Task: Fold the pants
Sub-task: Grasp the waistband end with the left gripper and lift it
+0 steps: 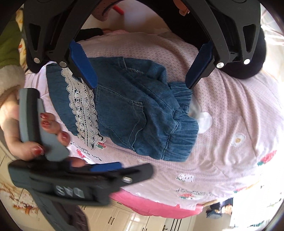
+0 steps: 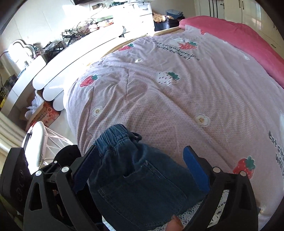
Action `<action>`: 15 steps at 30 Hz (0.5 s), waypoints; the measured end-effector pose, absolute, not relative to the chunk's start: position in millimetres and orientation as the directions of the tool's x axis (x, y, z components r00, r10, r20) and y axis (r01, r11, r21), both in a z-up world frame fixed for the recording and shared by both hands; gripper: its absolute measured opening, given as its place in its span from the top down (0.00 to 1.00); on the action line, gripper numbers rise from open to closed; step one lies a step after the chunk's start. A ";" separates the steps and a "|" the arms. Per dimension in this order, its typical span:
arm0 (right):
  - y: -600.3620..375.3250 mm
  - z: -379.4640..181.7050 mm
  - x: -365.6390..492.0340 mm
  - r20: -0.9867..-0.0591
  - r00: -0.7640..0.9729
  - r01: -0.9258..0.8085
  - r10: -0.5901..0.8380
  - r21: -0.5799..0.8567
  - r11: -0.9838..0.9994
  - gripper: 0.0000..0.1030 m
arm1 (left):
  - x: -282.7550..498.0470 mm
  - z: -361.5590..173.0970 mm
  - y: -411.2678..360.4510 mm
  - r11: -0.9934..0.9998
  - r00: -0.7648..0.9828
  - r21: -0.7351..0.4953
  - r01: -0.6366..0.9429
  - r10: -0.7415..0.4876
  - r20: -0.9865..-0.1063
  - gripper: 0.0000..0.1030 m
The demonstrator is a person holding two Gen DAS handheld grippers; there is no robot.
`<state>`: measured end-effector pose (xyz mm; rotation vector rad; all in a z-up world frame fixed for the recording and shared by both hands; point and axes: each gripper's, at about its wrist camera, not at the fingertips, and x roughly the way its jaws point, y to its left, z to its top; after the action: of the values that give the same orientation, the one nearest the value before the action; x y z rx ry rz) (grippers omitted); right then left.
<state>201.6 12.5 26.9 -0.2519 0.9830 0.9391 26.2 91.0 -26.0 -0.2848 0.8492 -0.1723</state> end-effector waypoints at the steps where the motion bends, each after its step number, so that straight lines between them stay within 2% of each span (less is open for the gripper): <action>1: 19.2 23.5 204.7 -0.807 0.183 -0.778 0.561 0.230 0.585 0.08 | 27.2 -27.6 91.7 0.943 0.647 -0.330 0.032 -0.272 -0.712 0.09; 8: 56.5 -8.7 223.4 -0.864 0.031 -0.778 0.503 0.295 0.554 0.10 | 34.2 -39.0 97.0 0.919 0.630 -0.394 0.009 -0.311 -0.712 0.09; 9: 58.5 -13.0 224.1 -0.860 0.008 -0.774 0.509 0.317 0.548 0.14 | 35.2 -40.9 98.4 0.916 0.628 -0.400 0.002 -0.312 -0.713 0.09; 10: 60.4 -17.2 224.5 -0.857 -0.016 -0.770 0.516 0.340 0.540 0.33 | 36.3 -42.3 99.5 0.914 0.627 -0.405 0.000 -0.316 -0.713 0.09; 11: 61.4 -19.7 224.2 -0.854 -0.031 -0.765 0.519 0.355 0.537 0.47 | 36.6 -43.6 100.6 0.912 0.625 -0.411 -0.004 -0.319 -0.712 0.09; 15: 52.8 -17.8 219.4 -0.839 0.002 -0.770 0.544 0.346 0.537 0.61 | 38.2 -48.0 105.7 0.905 0.626 -0.425 -0.019 -0.321 -0.711 0.09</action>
<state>219.4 52.8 -17.8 -0.2382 1.1766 1.0455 38.2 105.7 -48.0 -0.4180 0.8840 -0.1792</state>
